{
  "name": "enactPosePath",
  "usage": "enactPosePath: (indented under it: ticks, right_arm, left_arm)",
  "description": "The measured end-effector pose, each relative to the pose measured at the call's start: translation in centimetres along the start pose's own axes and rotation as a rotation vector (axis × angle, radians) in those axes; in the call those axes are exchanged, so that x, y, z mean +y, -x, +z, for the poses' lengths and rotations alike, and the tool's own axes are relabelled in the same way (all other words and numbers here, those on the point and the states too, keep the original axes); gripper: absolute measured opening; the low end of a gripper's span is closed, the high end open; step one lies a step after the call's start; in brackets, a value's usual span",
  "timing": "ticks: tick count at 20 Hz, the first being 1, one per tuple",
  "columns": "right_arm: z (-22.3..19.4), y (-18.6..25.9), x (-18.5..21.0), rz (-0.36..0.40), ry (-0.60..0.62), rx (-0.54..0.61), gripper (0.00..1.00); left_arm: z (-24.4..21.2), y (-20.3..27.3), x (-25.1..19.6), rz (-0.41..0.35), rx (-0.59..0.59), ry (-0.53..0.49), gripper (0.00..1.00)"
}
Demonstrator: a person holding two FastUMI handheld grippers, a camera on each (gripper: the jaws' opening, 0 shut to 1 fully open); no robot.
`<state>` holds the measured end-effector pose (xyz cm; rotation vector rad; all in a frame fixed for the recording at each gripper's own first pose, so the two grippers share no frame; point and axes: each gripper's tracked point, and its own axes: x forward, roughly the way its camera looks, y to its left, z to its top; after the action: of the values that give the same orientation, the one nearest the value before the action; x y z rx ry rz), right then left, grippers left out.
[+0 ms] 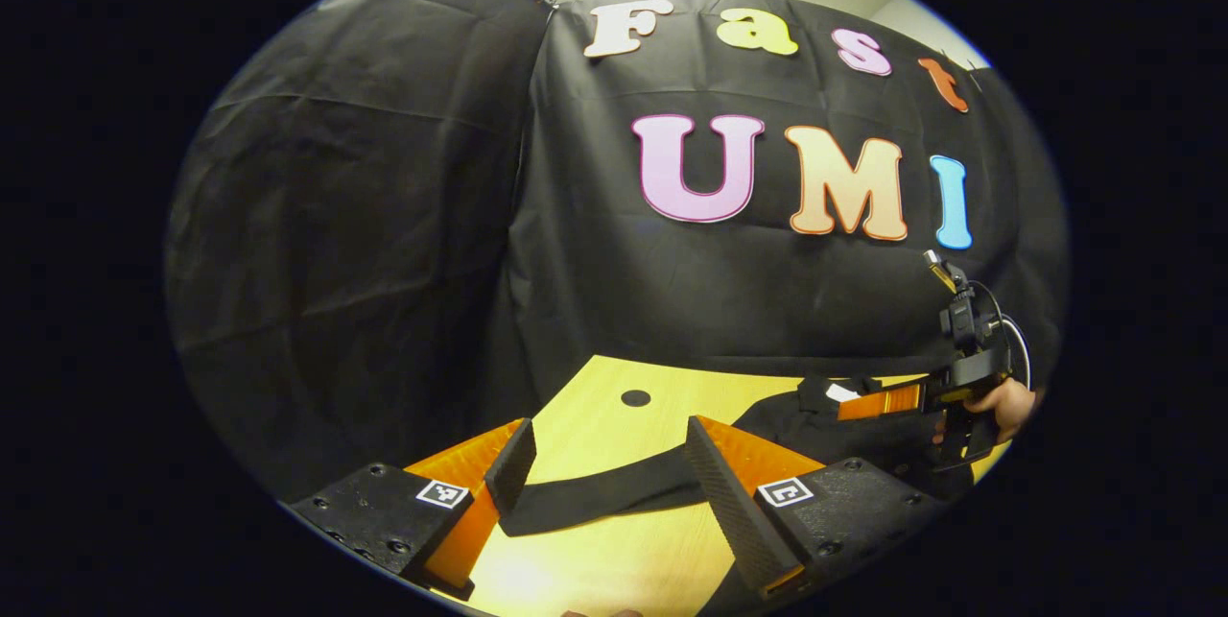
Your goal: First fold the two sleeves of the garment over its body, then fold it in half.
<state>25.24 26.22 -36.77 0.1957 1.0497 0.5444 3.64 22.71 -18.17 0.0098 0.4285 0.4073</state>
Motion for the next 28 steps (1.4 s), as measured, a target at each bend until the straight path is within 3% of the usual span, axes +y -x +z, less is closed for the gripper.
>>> enactPosePath:
  ticks: [1,2,3,5,6,12,16,23,28]
  right_arm:
    - [0.2,0.2,-0.3,-0.010,0.005,-0.012,0.96]
    - [0.6,0.8,-0.5,-0.014,0.006,-0.027,0.88]
    - [0.9,1.5,-0.7,-0.022,0.008,-0.043,0.99]
    - [1.5,3.1,-1.3,-0.038,0.011,-0.083,0.92]
    - [1.7,3.8,-1.6,-0.049,0.015,-0.101,0.98]
    - [1.4,8.6,-3.3,-0.087,-0.023,-0.167,0.98]
    - [1.6,12.0,-3.8,-0.126,0.019,-0.225,0.98]
    - [3.6,19.2,-4.0,-0.199,0.079,-0.442,1.00]
    - [2.3,22.4,-5.3,-0.247,0.056,-0.469,0.98]
  left_arm:
    - [-0.5,-0.3,0.1,0.009,0.010,0.012,0.93]
    - [-1.2,-0.6,0.6,0.022,0.022,0.025,0.92]
    - [-1.7,-0.9,0.9,0.038,0.033,0.037,0.92]
    - [-3.3,-1.6,2.0,0.079,0.062,0.056,0.93]
    - [-4.1,-2.1,2.5,0.102,0.079,0.060,0.93]
    - [-10.6,-4.2,7.6,0.265,0.206,0.079,0.93]
    - [-15.0,-6.1,9.0,0.287,0.312,0.042,0.94]
    - [-19.3,-8.8,9.1,0.299,0.433,-0.003,0.93]
    - [-21.6,-9.7,10.2,0.324,0.518,0.017,0.90]
